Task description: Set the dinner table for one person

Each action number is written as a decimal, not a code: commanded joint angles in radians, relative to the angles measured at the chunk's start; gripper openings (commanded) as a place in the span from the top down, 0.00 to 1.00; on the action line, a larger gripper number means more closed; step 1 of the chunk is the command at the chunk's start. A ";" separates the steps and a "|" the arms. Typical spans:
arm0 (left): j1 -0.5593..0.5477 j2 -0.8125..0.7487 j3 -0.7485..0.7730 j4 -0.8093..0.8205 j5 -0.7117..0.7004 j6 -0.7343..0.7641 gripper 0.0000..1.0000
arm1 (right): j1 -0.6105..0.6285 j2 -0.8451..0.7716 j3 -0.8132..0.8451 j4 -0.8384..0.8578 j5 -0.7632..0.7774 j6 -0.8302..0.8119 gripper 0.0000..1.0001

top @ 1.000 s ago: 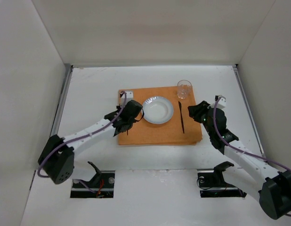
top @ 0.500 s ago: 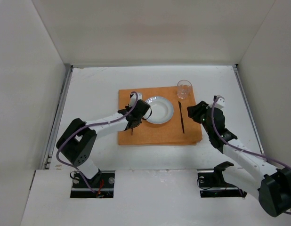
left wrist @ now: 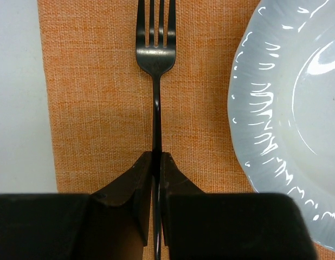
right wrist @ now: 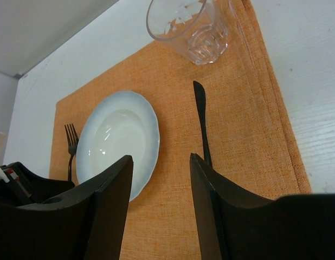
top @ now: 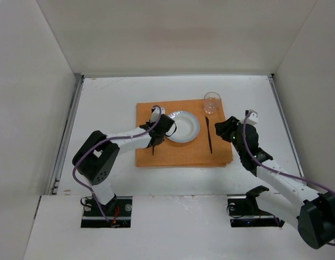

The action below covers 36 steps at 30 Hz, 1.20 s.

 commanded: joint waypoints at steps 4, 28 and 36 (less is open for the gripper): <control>0.017 0.019 0.011 0.043 0.003 -0.001 0.96 | 0.012 0.008 0.034 0.068 0.008 -0.013 0.48; 0.040 -0.367 -0.113 0.076 0.027 -0.062 0.61 | 0.013 0.002 0.026 0.071 0.013 -0.008 0.45; 0.191 -0.855 -0.381 0.090 0.004 -0.194 0.56 | -0.032 -0.088 -0.029 0.075 0.111 0.019 0.47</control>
